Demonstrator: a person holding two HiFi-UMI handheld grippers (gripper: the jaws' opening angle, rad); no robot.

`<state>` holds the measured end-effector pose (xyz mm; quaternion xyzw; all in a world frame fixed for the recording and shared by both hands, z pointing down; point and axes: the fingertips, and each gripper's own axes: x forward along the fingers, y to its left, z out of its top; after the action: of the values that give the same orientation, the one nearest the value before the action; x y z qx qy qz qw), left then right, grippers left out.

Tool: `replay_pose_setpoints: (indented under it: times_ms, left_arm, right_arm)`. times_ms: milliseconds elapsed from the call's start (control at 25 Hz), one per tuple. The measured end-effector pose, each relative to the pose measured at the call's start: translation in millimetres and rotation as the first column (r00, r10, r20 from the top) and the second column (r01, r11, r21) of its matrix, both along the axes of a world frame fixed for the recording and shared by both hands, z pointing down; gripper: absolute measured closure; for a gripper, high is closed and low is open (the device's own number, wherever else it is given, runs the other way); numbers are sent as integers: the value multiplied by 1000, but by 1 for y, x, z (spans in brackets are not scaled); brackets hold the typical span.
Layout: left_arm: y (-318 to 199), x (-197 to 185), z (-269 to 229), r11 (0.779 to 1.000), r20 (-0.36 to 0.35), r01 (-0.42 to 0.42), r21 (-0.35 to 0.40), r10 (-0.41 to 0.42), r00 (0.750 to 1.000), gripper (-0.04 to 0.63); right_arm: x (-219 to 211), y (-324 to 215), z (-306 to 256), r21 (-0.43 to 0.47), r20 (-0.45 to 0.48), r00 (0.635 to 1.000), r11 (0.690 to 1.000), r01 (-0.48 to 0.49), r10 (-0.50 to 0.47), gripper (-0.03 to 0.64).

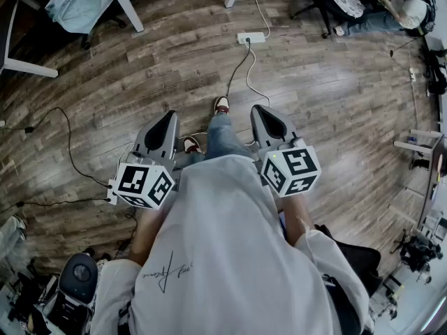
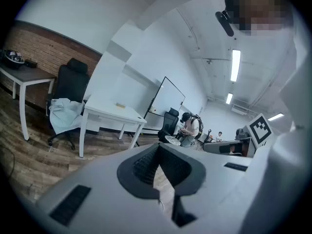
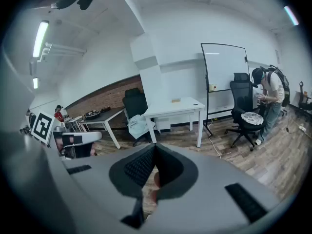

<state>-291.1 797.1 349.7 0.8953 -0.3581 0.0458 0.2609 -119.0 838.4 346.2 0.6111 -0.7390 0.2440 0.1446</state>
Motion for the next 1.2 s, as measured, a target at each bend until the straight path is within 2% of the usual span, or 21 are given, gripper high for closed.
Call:
replay_pose_setpoints:
  times_ms: [360, 840, 1200]
  left_arm:
    - [-72, 45, -12, 999, 29, 26, 33, -27, 999, 589]
    - [-163, 127, -21, 994, 77, 83, 69, -88, 993, 589]
    - [-199, 167, -22, 989, 101, 117, 87, -125, 987, 589]
  right_arm:
    - [41, -75, 3, 8, 28, 999, 1000, 19, -19, 607]
    - [115, -177, 7, 47, 58, 988, 989, 139, -141, 607]
    - [150, -219, 19, 40, 81, 974, 977, 208, -211, 607]
